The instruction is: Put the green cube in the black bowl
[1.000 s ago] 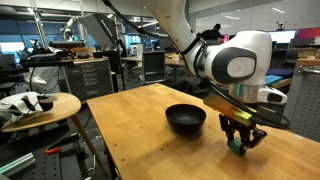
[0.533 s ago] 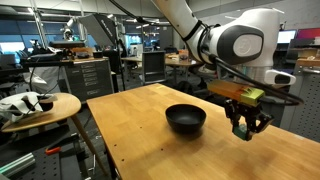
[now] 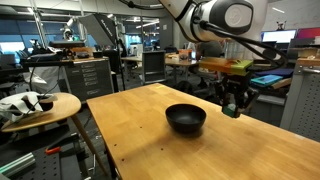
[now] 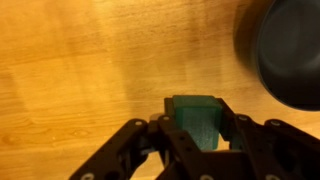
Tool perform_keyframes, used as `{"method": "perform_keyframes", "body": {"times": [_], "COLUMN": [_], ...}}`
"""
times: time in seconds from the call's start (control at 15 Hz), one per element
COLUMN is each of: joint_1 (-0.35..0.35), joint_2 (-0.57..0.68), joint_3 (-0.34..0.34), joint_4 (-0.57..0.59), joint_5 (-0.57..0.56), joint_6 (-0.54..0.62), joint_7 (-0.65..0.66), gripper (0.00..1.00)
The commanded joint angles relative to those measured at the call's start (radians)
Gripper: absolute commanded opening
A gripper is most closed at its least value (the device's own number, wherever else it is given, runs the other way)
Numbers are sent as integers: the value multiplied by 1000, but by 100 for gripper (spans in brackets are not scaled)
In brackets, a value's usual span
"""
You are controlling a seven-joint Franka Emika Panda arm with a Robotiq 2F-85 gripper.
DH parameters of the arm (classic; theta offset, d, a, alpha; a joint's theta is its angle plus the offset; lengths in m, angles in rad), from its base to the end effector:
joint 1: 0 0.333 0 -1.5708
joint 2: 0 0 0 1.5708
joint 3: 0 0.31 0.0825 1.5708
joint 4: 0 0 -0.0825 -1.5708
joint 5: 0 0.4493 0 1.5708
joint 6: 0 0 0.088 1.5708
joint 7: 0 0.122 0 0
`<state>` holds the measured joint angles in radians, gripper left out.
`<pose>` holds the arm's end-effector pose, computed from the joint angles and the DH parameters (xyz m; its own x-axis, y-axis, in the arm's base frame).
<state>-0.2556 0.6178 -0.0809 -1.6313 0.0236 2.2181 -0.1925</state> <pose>0.6936 -0.2367 0.1968 0.9890 -0.1441 -0.0338 -0.1434 -0.9894 0.0224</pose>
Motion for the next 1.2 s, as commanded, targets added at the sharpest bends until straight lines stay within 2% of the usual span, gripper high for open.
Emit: {"method": "perform_keyframes", "body": {"times": [0.0,0.67,1.13], "joint_1": [42,150,156], "joint_2": [-84,-188,-161], "joint_3": [2,20,65], "joint_4": [-93,-296,-357], "joint_5": [-13,-26,35], "joint_6": [-17,14,104], "joint_7": [15,39,31], "gripper": [18,18,18]}}
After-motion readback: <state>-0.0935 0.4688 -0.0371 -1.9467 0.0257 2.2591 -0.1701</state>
